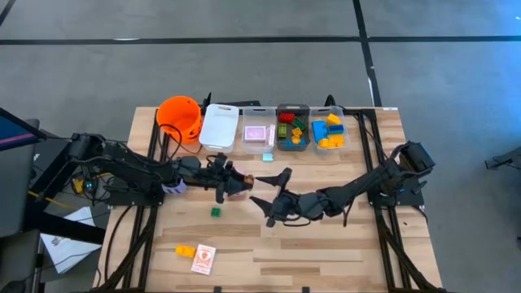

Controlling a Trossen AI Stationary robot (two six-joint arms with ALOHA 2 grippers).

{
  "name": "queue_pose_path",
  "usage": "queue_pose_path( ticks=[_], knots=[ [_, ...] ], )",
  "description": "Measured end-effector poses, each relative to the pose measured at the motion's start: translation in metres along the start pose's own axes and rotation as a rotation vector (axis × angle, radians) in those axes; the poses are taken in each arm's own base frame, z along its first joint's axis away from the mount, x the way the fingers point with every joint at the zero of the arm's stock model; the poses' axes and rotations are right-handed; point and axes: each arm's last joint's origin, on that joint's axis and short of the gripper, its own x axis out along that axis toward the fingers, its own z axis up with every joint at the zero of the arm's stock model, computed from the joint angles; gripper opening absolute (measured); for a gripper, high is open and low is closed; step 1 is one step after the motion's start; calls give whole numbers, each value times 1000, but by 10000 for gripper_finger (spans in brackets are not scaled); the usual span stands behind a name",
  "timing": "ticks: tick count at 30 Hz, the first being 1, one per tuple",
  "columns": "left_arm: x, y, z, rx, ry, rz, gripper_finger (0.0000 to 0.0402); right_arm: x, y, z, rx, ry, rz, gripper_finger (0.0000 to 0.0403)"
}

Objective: Pick & Place Toys
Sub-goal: Put the small brown game piece into the black bin

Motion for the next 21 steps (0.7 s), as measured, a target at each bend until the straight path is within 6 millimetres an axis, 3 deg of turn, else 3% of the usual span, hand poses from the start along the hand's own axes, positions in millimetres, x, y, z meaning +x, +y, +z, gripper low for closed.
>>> queue_pose_path(
  ticks=[12,21],
  knots=[
    [2,-5,3,-1,-10,-18,132,13,-9,-5,40,-67,101,311],
    [24,-3,-2,0,35,-27,132,15,-12,-6,53,-76,90,311]
  ],
)
